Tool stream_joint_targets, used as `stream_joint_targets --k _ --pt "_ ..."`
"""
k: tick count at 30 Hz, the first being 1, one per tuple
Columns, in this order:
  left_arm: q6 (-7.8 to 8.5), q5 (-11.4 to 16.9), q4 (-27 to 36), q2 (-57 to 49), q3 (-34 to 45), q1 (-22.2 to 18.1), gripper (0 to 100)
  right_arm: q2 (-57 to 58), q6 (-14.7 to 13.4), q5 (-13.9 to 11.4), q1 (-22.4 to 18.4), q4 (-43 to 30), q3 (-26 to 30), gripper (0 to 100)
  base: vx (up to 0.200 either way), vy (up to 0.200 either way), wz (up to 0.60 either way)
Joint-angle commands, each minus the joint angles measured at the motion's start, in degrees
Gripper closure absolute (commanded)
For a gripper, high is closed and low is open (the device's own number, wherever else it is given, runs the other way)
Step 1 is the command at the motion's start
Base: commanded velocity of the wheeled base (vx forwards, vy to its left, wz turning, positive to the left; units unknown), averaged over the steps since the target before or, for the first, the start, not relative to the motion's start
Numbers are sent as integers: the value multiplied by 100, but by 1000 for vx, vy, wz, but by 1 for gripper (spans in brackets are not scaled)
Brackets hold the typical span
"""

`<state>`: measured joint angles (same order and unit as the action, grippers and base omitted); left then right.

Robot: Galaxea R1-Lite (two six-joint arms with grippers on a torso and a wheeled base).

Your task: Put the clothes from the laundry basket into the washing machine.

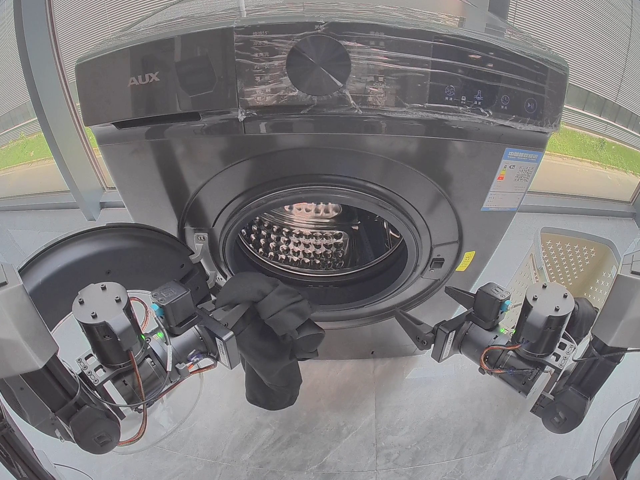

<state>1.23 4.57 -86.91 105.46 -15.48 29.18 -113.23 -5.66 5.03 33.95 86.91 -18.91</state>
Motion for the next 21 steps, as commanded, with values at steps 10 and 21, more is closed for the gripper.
stream_joint_targets --k 10,21 --pt "0 -9 -2 97 10 0 100 2 -6 -2 15 2 27 0 120 0 0" --pt "0 -9 -2 106 10 8 100 -15 -6 -11 15 2 27 0 0 0 0"
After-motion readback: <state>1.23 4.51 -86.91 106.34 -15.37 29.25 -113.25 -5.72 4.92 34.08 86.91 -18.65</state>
